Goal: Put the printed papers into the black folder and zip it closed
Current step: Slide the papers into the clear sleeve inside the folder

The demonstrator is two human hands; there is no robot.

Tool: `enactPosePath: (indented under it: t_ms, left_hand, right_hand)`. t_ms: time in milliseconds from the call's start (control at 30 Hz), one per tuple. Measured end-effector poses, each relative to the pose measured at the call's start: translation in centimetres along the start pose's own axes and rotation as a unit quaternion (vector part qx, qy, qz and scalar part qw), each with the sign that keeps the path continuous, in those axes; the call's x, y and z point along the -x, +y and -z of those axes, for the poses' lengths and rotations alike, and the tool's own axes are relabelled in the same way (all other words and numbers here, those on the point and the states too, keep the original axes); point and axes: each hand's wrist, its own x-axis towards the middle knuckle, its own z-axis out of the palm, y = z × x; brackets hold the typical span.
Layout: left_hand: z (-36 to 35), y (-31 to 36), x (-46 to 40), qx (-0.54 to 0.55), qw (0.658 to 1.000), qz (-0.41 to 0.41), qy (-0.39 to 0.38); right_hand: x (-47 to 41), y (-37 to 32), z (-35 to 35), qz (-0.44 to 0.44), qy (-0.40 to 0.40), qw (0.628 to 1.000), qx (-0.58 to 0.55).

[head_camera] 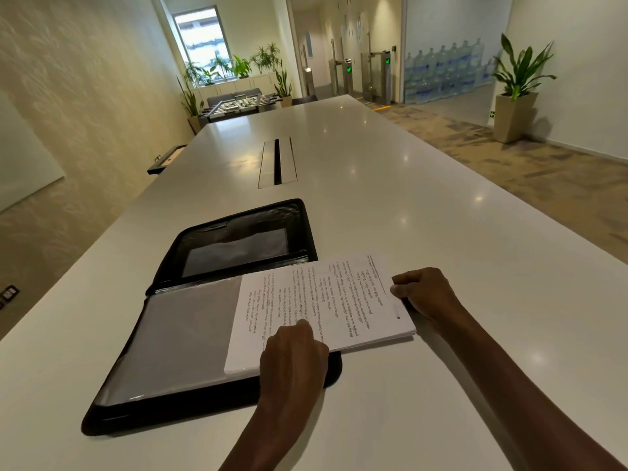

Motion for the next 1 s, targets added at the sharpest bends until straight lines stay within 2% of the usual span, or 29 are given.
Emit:
enactPosePath:
  t_ms: [433, 767, 1000]
  left_hand:
    - [0.3, 0.3, 0.2, -0.005, 1.0, -0.001, 0.007]
    - [0.3, 0.0, 0.0, 0.022, 1.0, 0.008, -0.019]
    - [0.2, -0.2, -0.3, 0.027, 0.999, 0.014, -0.03]
  right_hand:
    - [1.6, -0.1, -4.9, 0.036, -0.038, 0.998, 0.017]
    - [2.5, -0.7, -7.2, 0.045, -0.062, 0.997, 0.015]
    - [2.6, -0.6, -8.8, 0.044, -0.059, 0.997, -0.04]
